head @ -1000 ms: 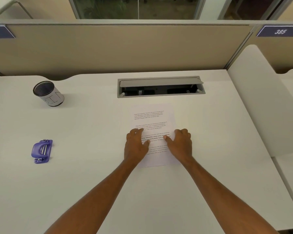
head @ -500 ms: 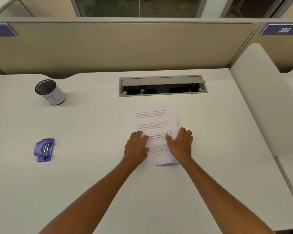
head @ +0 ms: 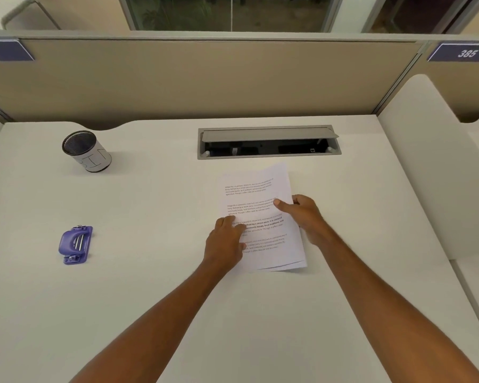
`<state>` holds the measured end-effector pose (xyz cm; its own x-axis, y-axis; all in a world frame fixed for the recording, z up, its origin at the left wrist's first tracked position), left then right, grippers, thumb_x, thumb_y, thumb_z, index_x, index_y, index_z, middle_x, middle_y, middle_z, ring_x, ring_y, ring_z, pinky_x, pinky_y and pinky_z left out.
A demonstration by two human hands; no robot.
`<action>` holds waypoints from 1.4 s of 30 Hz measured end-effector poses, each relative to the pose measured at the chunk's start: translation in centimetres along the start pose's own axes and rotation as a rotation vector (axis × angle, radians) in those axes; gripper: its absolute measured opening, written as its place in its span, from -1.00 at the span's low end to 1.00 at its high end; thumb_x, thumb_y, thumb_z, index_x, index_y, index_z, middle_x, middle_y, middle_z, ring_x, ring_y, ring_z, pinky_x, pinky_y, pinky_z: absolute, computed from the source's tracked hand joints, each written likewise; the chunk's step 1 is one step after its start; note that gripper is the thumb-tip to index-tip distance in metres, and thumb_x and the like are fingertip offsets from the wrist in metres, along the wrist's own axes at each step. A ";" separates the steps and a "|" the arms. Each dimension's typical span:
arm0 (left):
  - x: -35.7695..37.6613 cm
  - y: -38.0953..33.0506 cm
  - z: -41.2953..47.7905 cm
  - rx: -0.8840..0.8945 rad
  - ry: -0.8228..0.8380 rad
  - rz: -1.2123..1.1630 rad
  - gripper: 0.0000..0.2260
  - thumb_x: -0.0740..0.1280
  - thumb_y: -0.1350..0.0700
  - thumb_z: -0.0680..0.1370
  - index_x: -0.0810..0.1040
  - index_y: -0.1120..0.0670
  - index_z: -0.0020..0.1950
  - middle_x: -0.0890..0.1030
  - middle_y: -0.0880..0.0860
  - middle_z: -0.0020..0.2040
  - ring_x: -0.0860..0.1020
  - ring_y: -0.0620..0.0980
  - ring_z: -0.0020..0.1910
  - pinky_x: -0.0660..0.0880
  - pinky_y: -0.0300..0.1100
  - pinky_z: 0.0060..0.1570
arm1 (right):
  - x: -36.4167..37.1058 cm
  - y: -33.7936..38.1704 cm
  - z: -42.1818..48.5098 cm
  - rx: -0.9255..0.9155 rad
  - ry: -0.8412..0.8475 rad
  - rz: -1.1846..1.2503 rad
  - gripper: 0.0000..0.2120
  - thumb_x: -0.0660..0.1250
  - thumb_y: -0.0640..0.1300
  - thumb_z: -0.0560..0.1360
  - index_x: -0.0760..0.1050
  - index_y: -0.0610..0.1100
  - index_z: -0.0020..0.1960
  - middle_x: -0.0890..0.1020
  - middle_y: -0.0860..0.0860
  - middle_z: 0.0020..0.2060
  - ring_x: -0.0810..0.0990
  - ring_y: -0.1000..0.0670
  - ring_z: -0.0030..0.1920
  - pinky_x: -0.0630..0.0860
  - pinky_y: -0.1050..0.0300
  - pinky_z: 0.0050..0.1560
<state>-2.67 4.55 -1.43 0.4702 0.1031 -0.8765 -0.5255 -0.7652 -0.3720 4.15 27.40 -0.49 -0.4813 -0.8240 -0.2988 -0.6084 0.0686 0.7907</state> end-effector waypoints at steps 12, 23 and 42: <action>-0.2 1.4 -0.1 -0.045 -0.046 -0.282 -0.48 0.45 -0.02 0.67 0.48 0.01 0.63 0.32 0.05 0.72 0.23 0.07 0.72 0.33 0.05 0.62 | -0.9 0.2 -0.4 -0.098 -0.021 -0.091 -0.77 0.51 -0.30 0.56 0.68 -0.15 0.20 0.80 -0.06 0.13 0.79 -0.16 0.11 0.74 -0.18 0.20; -4.9 4.7 1.1 -0.190 0.011 -1.404 -0.51 0.58 0.04 0.57 0.59 0.01 0.49 0.77 0.01 0.32 0.73 0.14 0.32 0.72 -0.05 0.12 | -2.0 2.7 -4.4 -0.255 0.148 0.208 -0.73 0.52 -0.30 0.60 0.69 -0.05 0.24 0.84 -0.04 0.10 0.84 -0.10 0.05 0.72 0.17 -0.09; -11.5 1.1 -1.7 -0.007 -0.323 -1.325 -0.71 0.52 0.12 0.64 0.66 -0.03 0.36 0.80 -0.06 0.22 0.77 0.01 0.19 0.75 -0.04 0.16 | -0.5 5.4 -7.0 -0.373 0.073 0.301 -0.70 0.59 -0.26 0.55 0.68 0.06 0.17 0.83 0.18 0.03 0.81 0.04 0.01 0.71 0.22 -0.04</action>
<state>-7.45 1.43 8.79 0.4286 0.8978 0.1015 0.1908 0.0199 -0.9814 5.53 24.28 7.72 -0.5474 -0.8368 0.0001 -0.1747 0.1144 0.9780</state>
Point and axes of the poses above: each hand's wrist, its own z-axis towards the middle knuckle, its own x-axis out of the palm, y = z × x, the point moved 7 cm from there along z, towards the middle knuckle
